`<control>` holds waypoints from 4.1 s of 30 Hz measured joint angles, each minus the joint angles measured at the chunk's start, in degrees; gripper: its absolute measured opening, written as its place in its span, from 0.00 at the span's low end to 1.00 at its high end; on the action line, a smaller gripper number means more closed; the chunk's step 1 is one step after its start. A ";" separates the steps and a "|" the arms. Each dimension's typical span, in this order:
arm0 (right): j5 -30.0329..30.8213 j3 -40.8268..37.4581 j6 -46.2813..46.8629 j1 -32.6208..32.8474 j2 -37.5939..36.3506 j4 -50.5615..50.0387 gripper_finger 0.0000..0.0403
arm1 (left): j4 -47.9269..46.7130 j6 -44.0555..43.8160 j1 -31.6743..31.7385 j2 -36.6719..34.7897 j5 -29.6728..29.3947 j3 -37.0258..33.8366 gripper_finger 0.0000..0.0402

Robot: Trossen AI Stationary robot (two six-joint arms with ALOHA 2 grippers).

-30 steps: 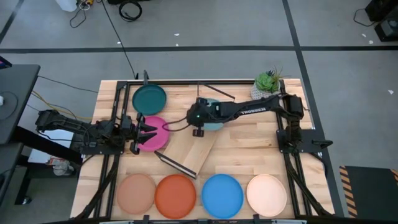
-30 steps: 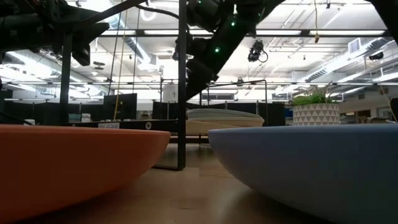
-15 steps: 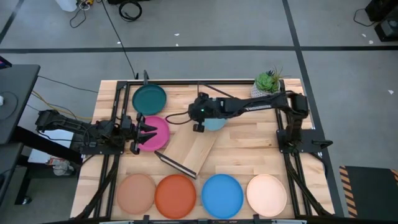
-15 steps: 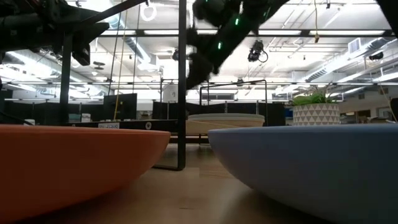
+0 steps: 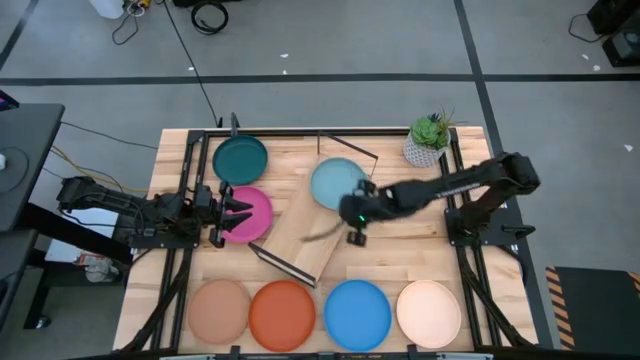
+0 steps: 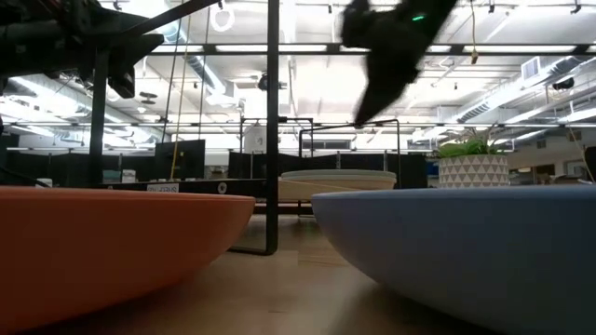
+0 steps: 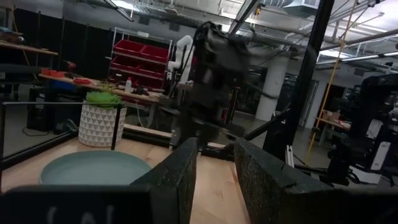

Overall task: Place and stack plates onto a shelf
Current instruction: Put the blue plate on the shelf, then stack the light orange plate on top of the green plate on the shelf

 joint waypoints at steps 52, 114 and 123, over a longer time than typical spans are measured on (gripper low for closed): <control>-18.92 -0.79 32.64 13.87 10.04 -7.16 0.03 | 0.00 -0.02 0.02 0.02 -2.97 0.00 0.29; -14.96 36.28 -7.99 -8.98 21.70 -28.41 0.23 | -0.23 -0.55 0.00 0.02 -2.95 0.00 0.29; -15.26 22.81 -3.76 3.61 18.54 -30.60 0.23 | -0.46 -0.52 0.02 0.02 -2.95 0.00 0.29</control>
